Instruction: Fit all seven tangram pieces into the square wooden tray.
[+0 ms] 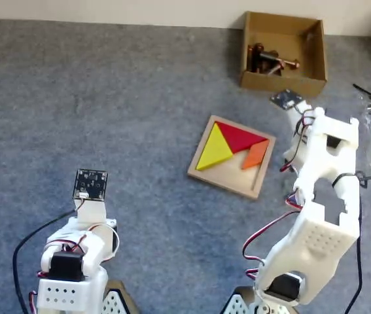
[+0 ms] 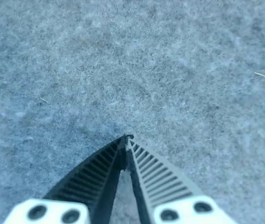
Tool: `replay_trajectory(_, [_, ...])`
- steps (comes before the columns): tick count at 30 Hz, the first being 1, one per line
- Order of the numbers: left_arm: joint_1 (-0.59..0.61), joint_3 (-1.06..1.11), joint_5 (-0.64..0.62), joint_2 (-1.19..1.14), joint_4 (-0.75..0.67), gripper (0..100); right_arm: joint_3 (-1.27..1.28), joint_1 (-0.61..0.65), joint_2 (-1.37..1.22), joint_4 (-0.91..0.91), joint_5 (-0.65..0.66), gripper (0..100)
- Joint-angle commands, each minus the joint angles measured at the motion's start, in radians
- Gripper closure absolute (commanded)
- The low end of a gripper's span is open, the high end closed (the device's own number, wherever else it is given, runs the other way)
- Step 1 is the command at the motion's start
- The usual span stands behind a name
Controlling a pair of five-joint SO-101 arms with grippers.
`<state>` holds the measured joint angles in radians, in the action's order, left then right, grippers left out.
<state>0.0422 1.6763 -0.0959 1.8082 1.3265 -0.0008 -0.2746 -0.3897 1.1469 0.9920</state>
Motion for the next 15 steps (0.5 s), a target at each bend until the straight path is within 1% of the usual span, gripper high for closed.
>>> replay_trajectory(1, [-0.016, 0.019, -0.008, 0.007, -0.002, 99, 0.01, 0.005, 0.044, -0.067, 0.011, 91.0])
replay_trajectory(6, [-0.016, 0.019, -0.008, 0.007, -0.002, 99, 0.033, 0.005, 0.044, -0.143, 0.008, 91.0])
replay_trajectory(11, [-0.016, 0.019, -0.008, 0.007, -0.002, 99, 0.022, 0.01, 0.05, -0.036, 0.005, 91.0])
replay_trajectory(15, [-0.016, 0.019, -0.008, 0.007, -0.002, 99, -0.024, 0.005, 0.048, -0.031, 0.005, 91.0])
